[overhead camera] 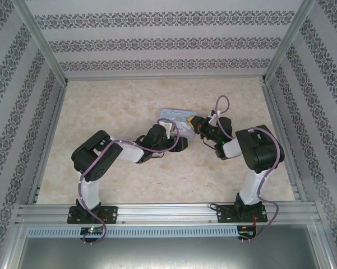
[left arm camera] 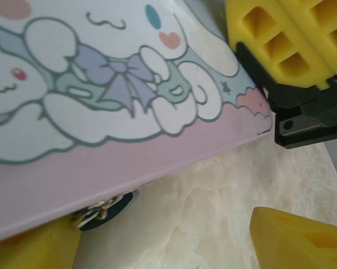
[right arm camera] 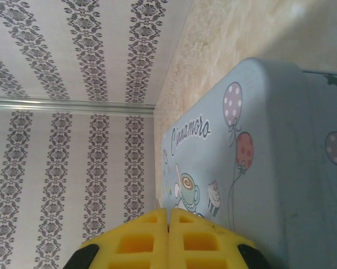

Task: Unlock the padlock with the key

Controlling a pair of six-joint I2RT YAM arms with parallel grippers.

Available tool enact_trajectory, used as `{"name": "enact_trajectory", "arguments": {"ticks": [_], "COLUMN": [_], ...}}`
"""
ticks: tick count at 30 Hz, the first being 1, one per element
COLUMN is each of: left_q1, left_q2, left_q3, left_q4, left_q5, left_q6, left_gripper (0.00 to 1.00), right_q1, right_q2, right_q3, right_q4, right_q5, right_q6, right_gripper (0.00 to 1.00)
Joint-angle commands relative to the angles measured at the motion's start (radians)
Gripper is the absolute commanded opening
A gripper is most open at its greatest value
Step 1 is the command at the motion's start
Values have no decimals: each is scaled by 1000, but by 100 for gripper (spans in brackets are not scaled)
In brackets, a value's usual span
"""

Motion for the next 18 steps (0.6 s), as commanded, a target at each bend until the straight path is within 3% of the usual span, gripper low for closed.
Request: {"name": "enact_trajectory", "arguments": {"ticks": [1,8,18], "left_q1": [-12,-11,-11], "left_q2": [36,76,37], "left_q3": [7,48,-24], "left_q4": [32,5,230], "left_q5": [9,29,76], "left_q6": [-18,-7,-161], "left_gripper": [79,78,77], "right_q1": [-1,-5,-8], "right_q2": [15,12,20], "right_q3": [-2,-13,-16], "right_q4": [67,72,77], "right_q5": [-7,-3,-4], "right_q6": [5,8,8], "right_gripper": [0,0,0]}}
